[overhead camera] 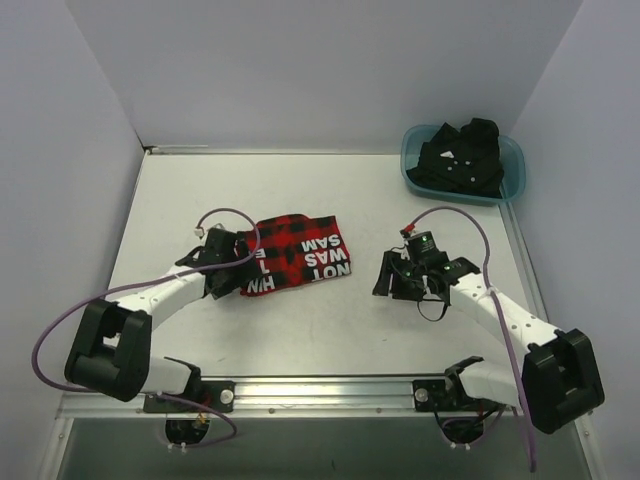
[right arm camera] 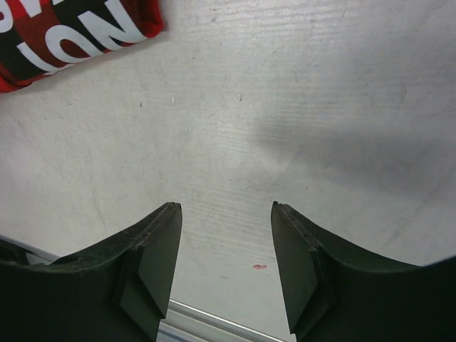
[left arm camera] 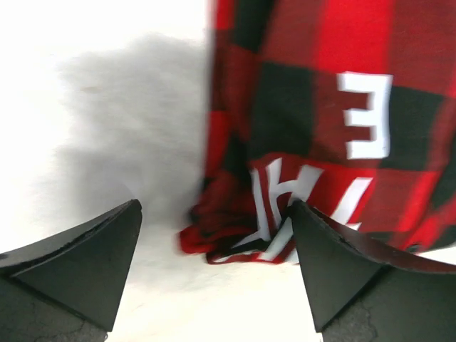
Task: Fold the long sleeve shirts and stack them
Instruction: Fold the shirt
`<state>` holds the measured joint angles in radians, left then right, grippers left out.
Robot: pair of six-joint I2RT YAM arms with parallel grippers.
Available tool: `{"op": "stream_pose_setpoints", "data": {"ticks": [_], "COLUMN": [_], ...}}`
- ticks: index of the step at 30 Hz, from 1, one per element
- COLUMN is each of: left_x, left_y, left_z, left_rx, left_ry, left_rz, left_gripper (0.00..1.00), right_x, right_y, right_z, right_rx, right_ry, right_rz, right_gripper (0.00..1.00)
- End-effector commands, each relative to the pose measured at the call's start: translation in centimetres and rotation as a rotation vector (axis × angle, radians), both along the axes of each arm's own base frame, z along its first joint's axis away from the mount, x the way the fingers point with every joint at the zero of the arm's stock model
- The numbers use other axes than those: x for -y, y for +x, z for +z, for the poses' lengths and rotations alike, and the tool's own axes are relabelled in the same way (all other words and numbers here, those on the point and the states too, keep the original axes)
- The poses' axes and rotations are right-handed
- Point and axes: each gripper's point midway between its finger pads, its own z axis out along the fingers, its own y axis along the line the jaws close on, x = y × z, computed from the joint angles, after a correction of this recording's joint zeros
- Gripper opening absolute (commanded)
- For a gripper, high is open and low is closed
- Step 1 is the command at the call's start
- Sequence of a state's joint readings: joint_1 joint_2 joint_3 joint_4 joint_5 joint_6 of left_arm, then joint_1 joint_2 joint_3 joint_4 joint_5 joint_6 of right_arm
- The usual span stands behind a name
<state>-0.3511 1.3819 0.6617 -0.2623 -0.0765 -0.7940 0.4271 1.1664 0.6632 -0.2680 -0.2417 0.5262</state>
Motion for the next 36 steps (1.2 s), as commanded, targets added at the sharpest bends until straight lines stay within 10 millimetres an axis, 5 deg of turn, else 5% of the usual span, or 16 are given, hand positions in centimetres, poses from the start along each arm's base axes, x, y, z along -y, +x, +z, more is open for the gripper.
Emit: {"op": "stream_pose_setpoints", "data": {"ticks": [1, 6, 10, 14, 20, 25, 28, 32, 36], "left_x": [-3.8, -3.1, 0.7, 4.5, 3.3, 0.9, -0.2, -1.1, 1.2], "left_y": [-2.1, -0.2, 0.1, 1.2, 3.5, 4.4, 5.1, 6.7, 6.6], "left_z": [0.8, 6.3, 9.6, 9.3, 4.3, 0.6, 0.2, 2.0, 6.1], "left_rx": [-0.077, 0.079, 0.17, 0.198, 0.116, 0.005, -0.022, 0.003, 0.121], "left_ry": [0.194, 0.182, 0.134, 0.095, 0.108, 0.152, 0.179, 0.219, 0.306], "left_rz": [-0.021, -0.025, -0.117, -0.18, -0.088, -0.046, -0.028, -0.027, -0.149], "left_gripper": [0.97, 0.97, 0.97, 0.9, 0.77, 0.74, 0.74, 0.77, 0.93], "right_x": [-1.3, -3.2, -5.9, -8.2, -9.8, -10.3, -10.9, -12.5, -11.5], "right_y": [2.6, 6.4, 9.1, 12.1, 15.1, 13.2, 11.4, 9.0, 9.0], "right_z": [1.7, 2.6, 3.1, 3.0, 0.2, -4.1, -4.9, -4.5, -1.5], "right_rx": [0.036, 0.032, 0.035, 0.036, 0.002, -0.093, -0.106, -0.11, -0.033], "right_ry": [0.059, 0.175, 0.296, 0.398, 0.408, 0.381, 0.357, 0.312, 0.295], "right_rz": [-0.014, -0.069, -0.081, -0.097, -0.129, -0.138, -0.118, -0.055, -0.055], "right_gripper": [0.54, 0.54, 0.54, 0.49, 0.42, 0.18, 0.14, 0.14, 0.22]}}
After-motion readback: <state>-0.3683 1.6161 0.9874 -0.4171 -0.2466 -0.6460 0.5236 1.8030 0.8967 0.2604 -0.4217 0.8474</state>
